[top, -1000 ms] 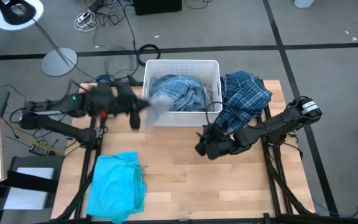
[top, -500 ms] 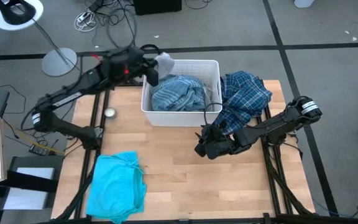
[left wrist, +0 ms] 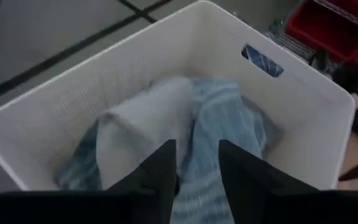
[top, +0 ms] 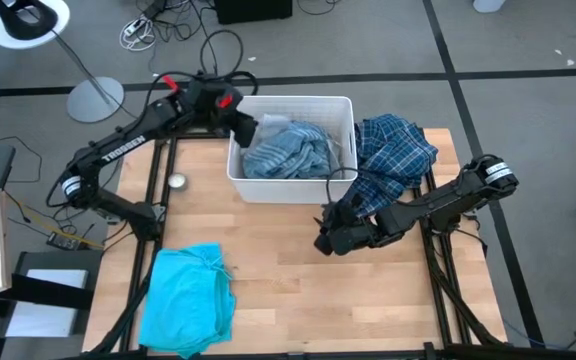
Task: Sort clothes
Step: Put the light blue shorts into the white laundry bin
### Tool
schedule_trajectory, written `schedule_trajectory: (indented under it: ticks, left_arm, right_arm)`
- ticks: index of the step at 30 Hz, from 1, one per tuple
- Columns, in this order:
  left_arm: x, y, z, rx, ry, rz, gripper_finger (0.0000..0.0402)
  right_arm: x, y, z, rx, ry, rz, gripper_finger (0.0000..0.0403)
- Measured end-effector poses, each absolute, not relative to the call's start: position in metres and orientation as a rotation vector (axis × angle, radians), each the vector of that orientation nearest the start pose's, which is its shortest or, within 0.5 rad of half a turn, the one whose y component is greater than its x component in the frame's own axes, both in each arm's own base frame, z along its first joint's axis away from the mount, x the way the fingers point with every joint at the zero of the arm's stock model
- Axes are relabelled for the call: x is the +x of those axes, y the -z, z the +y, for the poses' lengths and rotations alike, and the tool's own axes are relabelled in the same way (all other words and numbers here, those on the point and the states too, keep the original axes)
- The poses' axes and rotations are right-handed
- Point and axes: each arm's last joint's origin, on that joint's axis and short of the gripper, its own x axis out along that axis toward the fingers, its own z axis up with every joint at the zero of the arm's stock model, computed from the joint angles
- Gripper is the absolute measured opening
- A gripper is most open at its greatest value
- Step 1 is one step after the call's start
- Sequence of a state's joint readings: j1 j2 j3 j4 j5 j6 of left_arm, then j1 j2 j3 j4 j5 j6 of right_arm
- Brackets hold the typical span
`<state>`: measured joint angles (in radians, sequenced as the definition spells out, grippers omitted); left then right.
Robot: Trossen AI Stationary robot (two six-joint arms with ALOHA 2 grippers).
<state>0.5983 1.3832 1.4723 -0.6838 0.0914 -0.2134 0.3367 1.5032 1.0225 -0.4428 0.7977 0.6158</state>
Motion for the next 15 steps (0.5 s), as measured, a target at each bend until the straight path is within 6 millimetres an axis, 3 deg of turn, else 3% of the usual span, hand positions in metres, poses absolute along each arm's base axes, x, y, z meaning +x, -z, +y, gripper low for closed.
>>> schedule_trajectory:
  ticks: [3, 9, 12, 15]
  left_arm:
    - [0.228, -0.393, 0.152, -0.404, -0.539, 0.566, 0.0131]
    - [0.201, -0.397, 0.115, -0.368, -0.459, 0.719, 0.0132]
    - [0.185, -0.399, 0.095, -0.365, -0.431, 0.674, 0.0132]
    - [0.170, -0.389, 0.075, -0.384, -0.397, 0.637, 0.0132]
  right_arm:
    - [0.293, -0.238, 0.082, 0.085, 0.561, 0.626, 0.0192]
    - [0.306, -0.248, 0.096, 0.070, 0.207, 0.595, 0.0187]
    - [0.310, -0.256, 0.101, 0.035, 0.155, 0.514, 0.0185]
    - [0.312, -0.259, 0.101, 0.027, 0.126, 0.483, 0.0185]
